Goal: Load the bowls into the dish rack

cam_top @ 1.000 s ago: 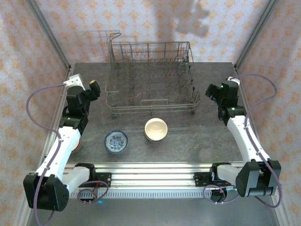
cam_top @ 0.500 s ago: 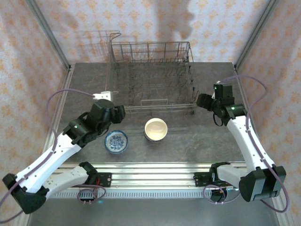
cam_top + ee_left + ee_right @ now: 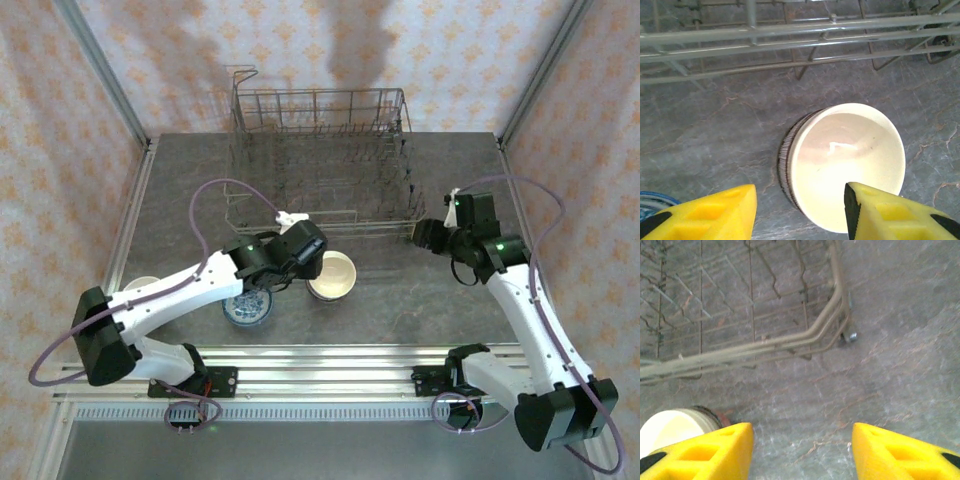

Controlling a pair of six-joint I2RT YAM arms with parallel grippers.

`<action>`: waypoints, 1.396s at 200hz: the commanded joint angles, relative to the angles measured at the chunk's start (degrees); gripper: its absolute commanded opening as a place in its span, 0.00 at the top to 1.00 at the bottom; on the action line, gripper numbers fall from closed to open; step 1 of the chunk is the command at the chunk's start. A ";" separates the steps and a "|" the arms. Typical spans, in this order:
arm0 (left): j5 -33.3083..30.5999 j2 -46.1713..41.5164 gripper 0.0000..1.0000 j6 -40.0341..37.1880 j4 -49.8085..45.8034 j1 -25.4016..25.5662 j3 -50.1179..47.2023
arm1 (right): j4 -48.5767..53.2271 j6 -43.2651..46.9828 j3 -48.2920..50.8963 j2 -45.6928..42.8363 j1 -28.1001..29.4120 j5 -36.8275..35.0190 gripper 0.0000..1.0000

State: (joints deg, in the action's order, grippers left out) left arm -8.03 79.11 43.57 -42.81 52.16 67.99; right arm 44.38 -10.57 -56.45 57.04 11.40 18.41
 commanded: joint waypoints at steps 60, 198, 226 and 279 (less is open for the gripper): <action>1.47 10.49 0.53 -1.76 -2.44 0.73 5.38 | 2.82 -3.87 4.17 -1.61 5.40 -2.68 0.51; -7.57 15.84 0.47 -1.30 -3.29 1.19 7.81 | 1.24 -5.05 7.58 -3.20 5.50 -3.32 0.57; -7.59 16.91 0.46 -1.51 -3.66 1.14 7.59 | 1.18 -4.70 7.62 -2.83 5.52 -3.11 0.57; -4.55 19.34 0.51 -1.47 -1.42 1.17 6.55 | 1.19 -4.24 7.55 -2.36 5.56 -3.11 0.58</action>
State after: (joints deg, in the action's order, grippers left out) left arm -12.40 96.99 42.00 -45.39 52.90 75.53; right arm 46.04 -15.00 -49.06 54.72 16.58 16.51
